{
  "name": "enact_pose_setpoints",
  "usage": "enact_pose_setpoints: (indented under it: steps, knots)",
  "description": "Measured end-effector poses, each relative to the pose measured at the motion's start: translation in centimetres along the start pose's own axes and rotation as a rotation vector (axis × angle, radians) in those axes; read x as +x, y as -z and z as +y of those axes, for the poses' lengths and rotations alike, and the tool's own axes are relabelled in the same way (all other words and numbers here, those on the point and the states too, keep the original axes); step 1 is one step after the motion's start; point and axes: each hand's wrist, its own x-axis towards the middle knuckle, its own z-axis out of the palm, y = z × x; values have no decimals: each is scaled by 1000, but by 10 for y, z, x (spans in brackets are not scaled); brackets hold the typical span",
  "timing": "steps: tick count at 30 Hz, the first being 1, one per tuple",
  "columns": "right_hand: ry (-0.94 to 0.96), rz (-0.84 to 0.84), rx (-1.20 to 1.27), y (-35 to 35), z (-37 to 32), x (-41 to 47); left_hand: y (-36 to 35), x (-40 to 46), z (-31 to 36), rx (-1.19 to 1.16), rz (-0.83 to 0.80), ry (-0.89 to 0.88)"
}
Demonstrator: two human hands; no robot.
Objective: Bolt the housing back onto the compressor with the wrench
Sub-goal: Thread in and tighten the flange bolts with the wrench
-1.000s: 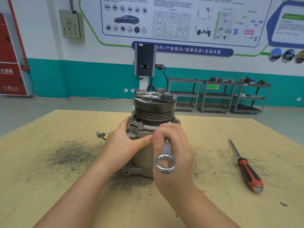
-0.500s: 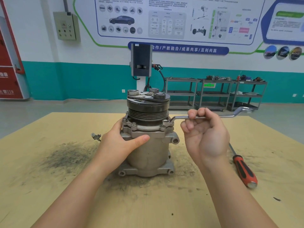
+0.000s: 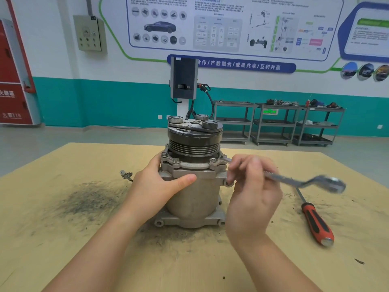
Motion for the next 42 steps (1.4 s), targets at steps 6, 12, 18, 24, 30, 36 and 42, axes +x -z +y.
enact_pose_setpoints:
  steps: [6, 12, 18, 24, 30, 36, 42]
  knots:
    - [348, -305, -361, -11, 2, -18, -1, 1, -6, -30, -9, -20]
    - [-9, 12, 88, 8, -15, 30, 8, 11, -10, -61, -80, -22]
    - [-485, 102, 351, 21, 0, 52, 15, 20, -26, -135, -1, 33]
    - [-573, -28, 419, 18, 7, 55, -6, -5, -4, -84, 97, -34]
    - [-770, -55, 463, 23, 15, 68, -32, -15, 18, 137, 231, 43]
    - [-313, 67, 220, 11, 14, 29, -34, -10, 16, 181, 265, 78]
    - [334, -314, -329, -4, 18, -13, -36, -9, 15, 143, 297, 63]
